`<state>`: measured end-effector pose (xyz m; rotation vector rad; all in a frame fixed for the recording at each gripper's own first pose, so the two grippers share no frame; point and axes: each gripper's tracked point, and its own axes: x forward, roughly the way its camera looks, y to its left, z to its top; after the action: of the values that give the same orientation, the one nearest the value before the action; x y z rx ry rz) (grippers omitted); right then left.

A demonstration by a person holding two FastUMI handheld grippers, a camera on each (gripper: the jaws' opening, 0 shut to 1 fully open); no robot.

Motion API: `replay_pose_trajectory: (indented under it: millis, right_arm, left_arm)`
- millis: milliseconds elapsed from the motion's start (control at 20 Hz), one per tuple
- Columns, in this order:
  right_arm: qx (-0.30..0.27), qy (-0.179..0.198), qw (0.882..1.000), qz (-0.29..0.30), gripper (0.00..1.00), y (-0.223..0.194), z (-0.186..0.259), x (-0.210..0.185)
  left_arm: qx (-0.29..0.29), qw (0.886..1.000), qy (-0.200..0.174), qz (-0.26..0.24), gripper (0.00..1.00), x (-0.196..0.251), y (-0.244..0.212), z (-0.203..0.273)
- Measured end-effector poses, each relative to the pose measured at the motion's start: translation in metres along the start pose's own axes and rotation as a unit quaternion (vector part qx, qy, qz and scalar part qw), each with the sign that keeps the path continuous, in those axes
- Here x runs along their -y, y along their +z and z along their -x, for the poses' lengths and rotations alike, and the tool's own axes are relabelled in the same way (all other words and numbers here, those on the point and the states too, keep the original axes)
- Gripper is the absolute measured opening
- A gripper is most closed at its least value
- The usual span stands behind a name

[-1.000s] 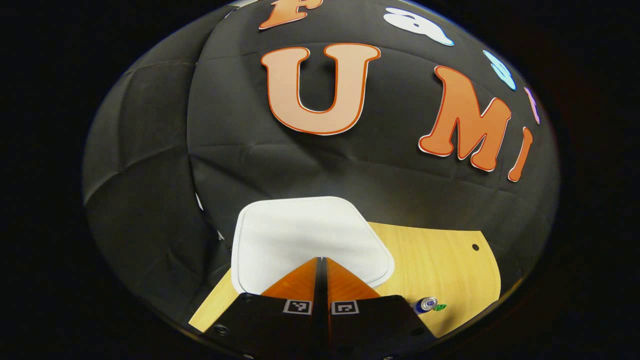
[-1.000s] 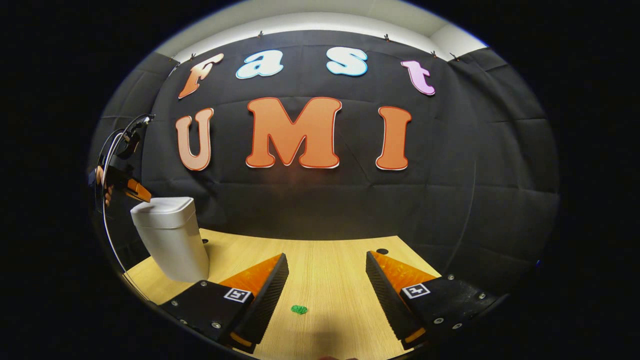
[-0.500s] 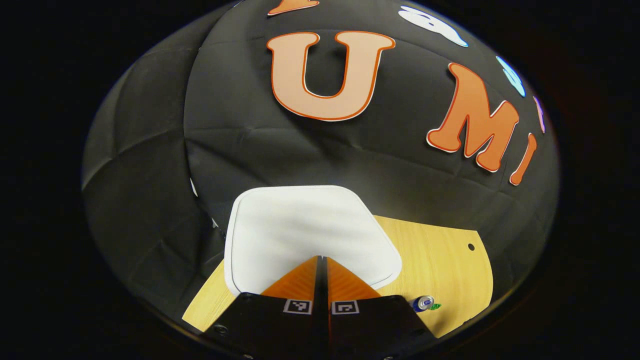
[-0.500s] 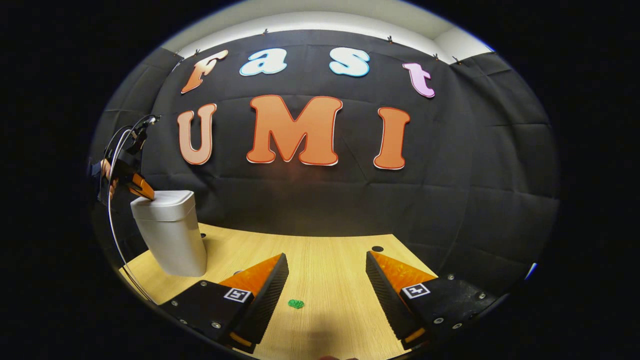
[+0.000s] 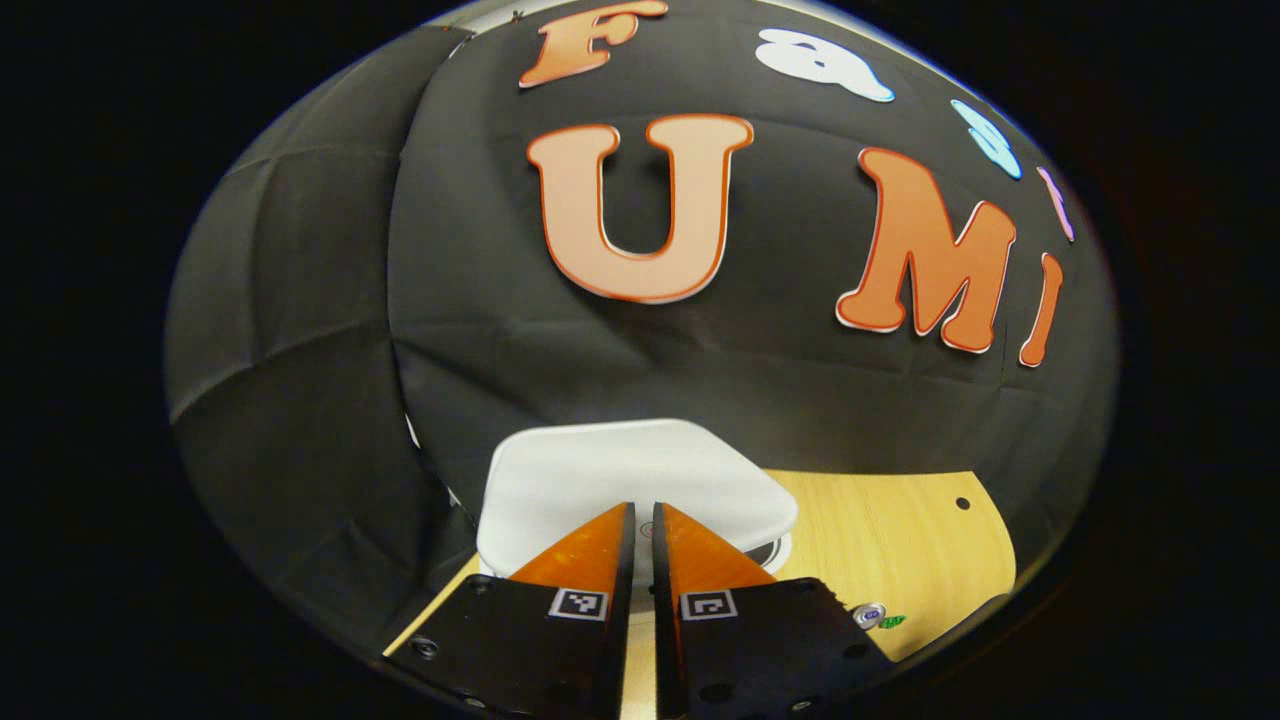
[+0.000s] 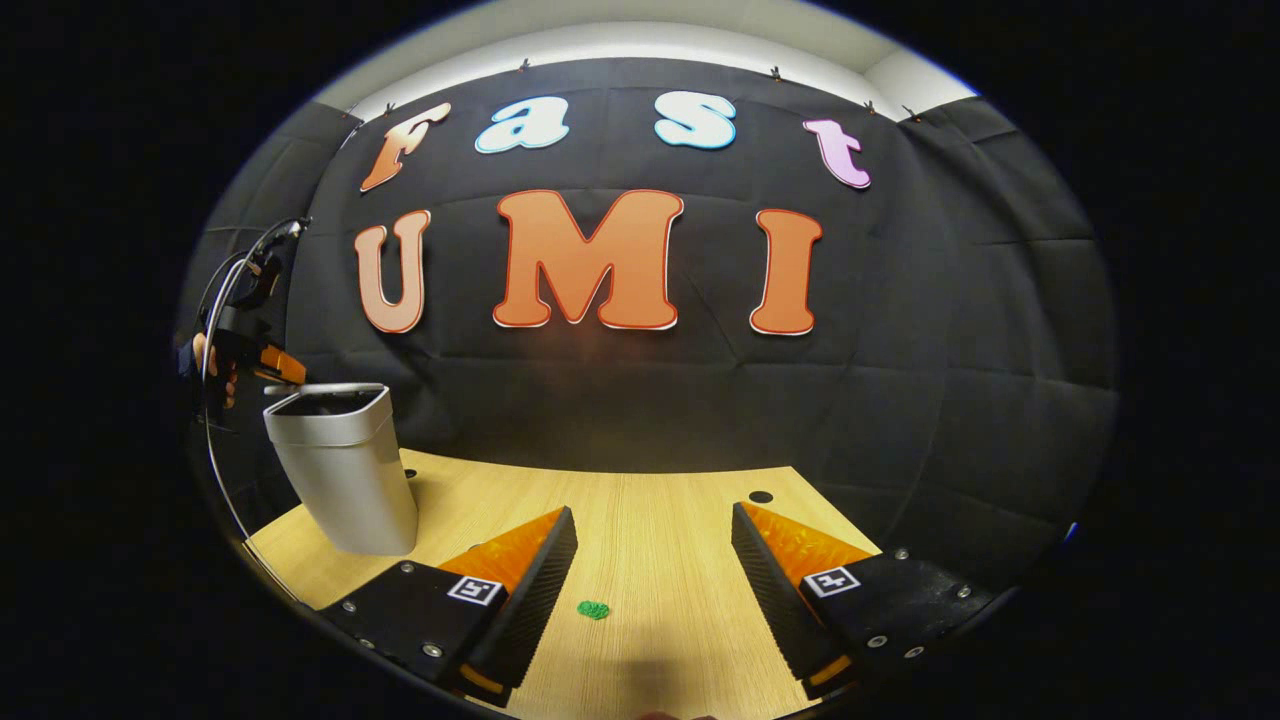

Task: Press the lid of the desktop garbage bin to open it, pick up the crumpled paper on the desktop and throw it into the bin, then pick up the pop can on the desktop and drop it into the bin, and finally close the garbage bin lid.

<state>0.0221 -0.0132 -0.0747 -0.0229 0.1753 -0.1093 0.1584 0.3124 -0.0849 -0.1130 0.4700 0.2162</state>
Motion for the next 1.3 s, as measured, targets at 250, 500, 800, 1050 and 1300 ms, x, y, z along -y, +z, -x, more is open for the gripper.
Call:
replay_pose_trajectory:
  millis: [250,500,800,1050,1300]
  right_arm:
    - [0.001,0.017,1.000,0.000,0.93,-0.001,-0.004,-0.008]
    - [-0.007,0.039,0.999,-0.002,0.93,-0.010,-0.010,-0.015]
    - [-0.012,0.064,0.998,0.007,0.94,-0.036,-0.034,-0.027]
    - [-0.059,0.087,0.994,0.013,0.94,-0.096,-0.063,-0.046]
    - [-0.142,0.104,0.984,0.017,0.94,-0.177,-0.096,-0.063]
  left_arm:
    - [0.090,0.996,0.010,-0.019,0.45,0.010,0.038,0.037]
    - [0.151,0.988,-0.005,0.000,0.93,0.034,0.048,0.090]
    - [0.219,0.976,0.002,0.008,0.97,0.062,0.050,0.158]
    - [0.245,0.969,-0.006,0.032,0.96,0.093,0.039,0.208]
    - [0.228,0.973,-0.019,0.027,0.95,0.112,0.034,0.222]
